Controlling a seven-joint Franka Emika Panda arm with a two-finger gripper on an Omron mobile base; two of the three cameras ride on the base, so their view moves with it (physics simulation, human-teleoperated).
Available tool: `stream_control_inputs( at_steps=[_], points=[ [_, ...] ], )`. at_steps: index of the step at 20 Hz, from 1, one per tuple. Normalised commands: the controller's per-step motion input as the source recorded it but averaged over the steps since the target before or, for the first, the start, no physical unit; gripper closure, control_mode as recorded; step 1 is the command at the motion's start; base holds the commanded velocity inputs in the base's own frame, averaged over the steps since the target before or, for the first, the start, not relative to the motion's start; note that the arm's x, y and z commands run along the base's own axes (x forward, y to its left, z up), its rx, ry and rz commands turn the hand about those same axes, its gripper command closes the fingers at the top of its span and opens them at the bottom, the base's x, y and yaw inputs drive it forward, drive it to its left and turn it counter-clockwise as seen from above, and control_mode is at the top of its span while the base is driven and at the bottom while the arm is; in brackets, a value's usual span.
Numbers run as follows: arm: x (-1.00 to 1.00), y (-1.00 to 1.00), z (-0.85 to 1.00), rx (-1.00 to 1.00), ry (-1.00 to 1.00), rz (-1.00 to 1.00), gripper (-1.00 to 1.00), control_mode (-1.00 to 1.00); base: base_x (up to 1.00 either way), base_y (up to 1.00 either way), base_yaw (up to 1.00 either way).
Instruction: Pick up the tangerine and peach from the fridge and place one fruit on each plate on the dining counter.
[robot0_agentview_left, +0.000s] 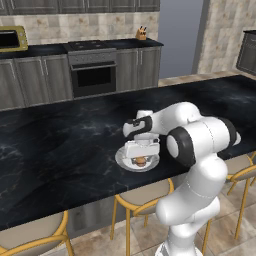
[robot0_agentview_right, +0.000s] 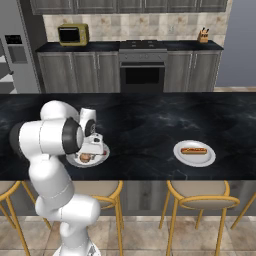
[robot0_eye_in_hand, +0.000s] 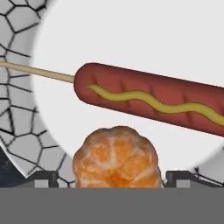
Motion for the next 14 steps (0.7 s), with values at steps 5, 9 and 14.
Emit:
stream_control_inputs(
  at_steps=[5, 9, 14],
  points=[
    [-0.79, 0.00, 0.70, 0.00, 0.00, 0.00, -1.00, -1.00, 0.00, 0.00, 0.00],
    [-0.95, 0.00, 0.99, 0.01, -0.01, 0.01, -1.00, -1.00, 0.00, 0.00, 0.00],
    [-1.00, 0.00, 1.00, 0.00, -0.07, 0.03, -1.00, -1.00, 0.00, 0.00, 0.00]
  ],
)
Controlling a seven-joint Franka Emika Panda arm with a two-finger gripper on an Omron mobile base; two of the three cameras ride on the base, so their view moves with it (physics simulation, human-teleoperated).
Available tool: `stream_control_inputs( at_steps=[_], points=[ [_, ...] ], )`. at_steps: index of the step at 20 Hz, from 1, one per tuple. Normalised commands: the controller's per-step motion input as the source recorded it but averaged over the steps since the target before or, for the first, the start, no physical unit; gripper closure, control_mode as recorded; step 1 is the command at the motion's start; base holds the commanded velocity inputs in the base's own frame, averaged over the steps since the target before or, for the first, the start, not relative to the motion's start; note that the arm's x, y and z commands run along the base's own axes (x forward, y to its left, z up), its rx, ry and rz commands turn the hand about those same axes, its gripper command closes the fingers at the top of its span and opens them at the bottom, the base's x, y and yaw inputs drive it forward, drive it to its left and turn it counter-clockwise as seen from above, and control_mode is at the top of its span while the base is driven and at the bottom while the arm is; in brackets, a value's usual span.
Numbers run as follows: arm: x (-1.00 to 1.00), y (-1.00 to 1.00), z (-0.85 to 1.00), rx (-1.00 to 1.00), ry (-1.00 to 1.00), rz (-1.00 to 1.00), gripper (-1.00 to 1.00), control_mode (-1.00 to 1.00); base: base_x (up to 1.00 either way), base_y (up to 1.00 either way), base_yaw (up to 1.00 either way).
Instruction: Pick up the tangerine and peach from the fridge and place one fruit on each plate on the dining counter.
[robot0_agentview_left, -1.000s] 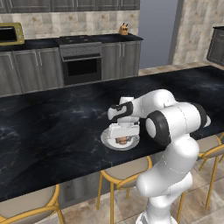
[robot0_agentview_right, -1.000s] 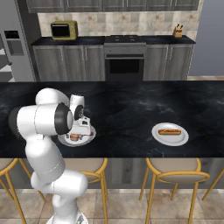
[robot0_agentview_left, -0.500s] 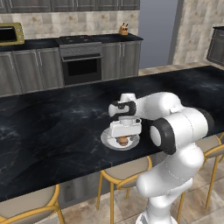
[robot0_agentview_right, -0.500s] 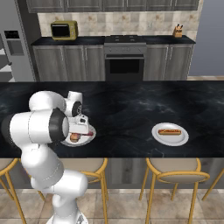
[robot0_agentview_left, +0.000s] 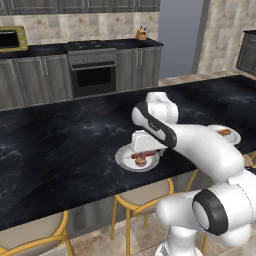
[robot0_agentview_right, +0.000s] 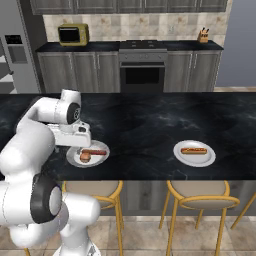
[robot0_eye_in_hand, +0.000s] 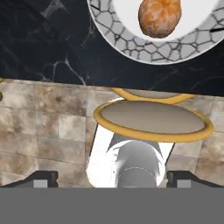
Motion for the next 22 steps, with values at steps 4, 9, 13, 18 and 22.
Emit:
stream_control_inputs(
  at_steps=[4, 9, 13, 18, 22],
  points=[
    [-1.00, 0.00, 0.85, 0.03, -0.24, 0.02, -1.00, -1.00, 0.00, 0.00, 0.00],
    [-1.00, -0.01, 0.65, 0.04, -0.29, 0.00, -1.00, -1.00, 0.00, 0.00, 0.00],
    [-1.00, -0.22, 0.32, 0.04, -0.27, 0.00, -1.00, -1.00, 0.00, 0.00, 0.00],
    [-0.63, -0.29, 0.43, 0.01, -0.19, -0.01, -1.00, -1.00, 0.00, 0.00, 0.00],
    [-0.23, -0.30, 0.57, 0.01, -0.09, -0.05, -1.00, -1.00, 0.00, 0.00, 0.00]
  ],
)
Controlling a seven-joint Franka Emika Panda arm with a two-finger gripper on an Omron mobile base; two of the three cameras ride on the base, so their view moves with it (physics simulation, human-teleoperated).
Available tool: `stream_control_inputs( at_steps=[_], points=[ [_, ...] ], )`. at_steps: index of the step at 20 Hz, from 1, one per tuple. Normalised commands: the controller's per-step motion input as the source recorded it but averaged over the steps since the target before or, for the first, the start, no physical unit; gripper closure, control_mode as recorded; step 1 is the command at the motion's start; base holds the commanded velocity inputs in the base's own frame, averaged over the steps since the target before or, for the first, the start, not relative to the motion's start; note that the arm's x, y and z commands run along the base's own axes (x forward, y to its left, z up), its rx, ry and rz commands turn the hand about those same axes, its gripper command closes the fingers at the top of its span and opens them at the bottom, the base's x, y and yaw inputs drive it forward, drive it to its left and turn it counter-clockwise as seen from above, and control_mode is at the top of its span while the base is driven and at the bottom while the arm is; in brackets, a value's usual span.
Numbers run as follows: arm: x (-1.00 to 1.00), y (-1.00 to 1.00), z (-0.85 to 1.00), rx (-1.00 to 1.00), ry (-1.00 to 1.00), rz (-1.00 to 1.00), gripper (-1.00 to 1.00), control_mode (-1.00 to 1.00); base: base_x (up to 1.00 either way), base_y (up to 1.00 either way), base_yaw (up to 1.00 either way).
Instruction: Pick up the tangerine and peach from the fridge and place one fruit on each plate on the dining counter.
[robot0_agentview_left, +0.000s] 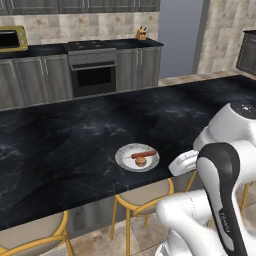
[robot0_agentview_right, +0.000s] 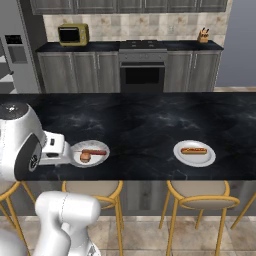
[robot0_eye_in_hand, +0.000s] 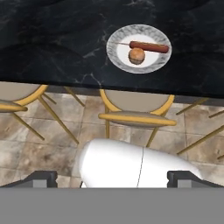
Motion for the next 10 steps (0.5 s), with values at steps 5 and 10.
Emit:
stream_control_inputs(
  at_steps=[5, 10],
  points=[
    [-0.06, -0.21, 0.29, 0.00, -0.02, -0.02, -1.00, -1.00, 0.00, 0.00, 0.00],
    [0.00, -0.14, 0.00, 0.00, 0.00, -0.07, -1.00, -1.00, 0.00, 0.00, 0.00]
  ],
)
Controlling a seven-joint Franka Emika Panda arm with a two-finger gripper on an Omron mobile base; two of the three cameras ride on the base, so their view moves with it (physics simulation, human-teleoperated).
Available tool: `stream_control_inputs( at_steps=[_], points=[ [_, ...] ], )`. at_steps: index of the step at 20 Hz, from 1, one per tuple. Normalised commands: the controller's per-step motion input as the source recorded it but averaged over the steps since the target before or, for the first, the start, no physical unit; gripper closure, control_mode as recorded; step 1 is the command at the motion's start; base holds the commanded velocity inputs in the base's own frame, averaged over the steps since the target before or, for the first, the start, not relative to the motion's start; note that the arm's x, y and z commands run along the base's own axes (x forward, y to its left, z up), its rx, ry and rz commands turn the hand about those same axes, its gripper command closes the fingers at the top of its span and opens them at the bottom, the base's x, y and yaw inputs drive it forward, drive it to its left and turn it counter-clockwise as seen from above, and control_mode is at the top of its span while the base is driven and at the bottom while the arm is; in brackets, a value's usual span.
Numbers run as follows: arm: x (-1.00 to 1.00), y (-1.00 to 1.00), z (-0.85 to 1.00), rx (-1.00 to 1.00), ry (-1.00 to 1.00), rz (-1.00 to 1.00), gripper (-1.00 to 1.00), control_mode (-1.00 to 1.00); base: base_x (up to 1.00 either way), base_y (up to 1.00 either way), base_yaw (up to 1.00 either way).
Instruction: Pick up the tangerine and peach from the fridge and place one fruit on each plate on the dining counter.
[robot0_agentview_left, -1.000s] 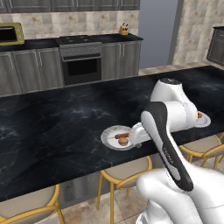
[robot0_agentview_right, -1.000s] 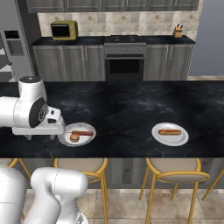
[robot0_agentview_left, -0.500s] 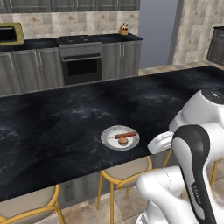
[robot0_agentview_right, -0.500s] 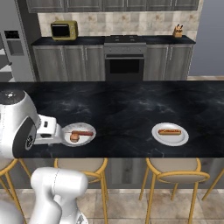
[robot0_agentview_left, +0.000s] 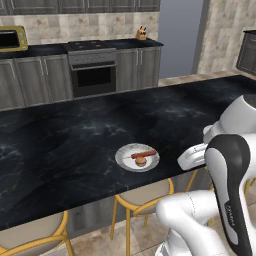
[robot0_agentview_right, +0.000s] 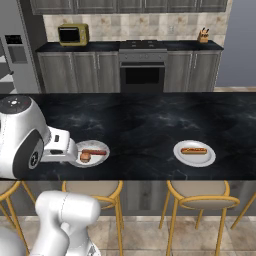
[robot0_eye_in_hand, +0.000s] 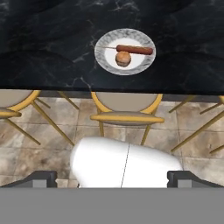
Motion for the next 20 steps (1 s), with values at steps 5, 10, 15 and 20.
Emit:
stream_control_inputs(
  at_steps=[5, 10, 15, 20],
  points=[
    [0.00, 0.00, 0.00, 0.00, 0.00, 0.00, -1.00, -1.00, 0.00, 0.00, 0.00],
    [-0.01, 0.00, 0.00, 0.00, 0.00, 0.00, -1.00, 1.00, -0.32, 0.11, 0.02],
    [0.00, 0.00, 0.00, 0.00, 0.00, 0.00, -1.00, 1.00, -0.89, 0.93, 0.15],
    [0.00, 0.00, 0.00, 0.00, 0.00, 0.00, -1.00, 1.00, -0.89, 1.00, 0.32]
  ],
)
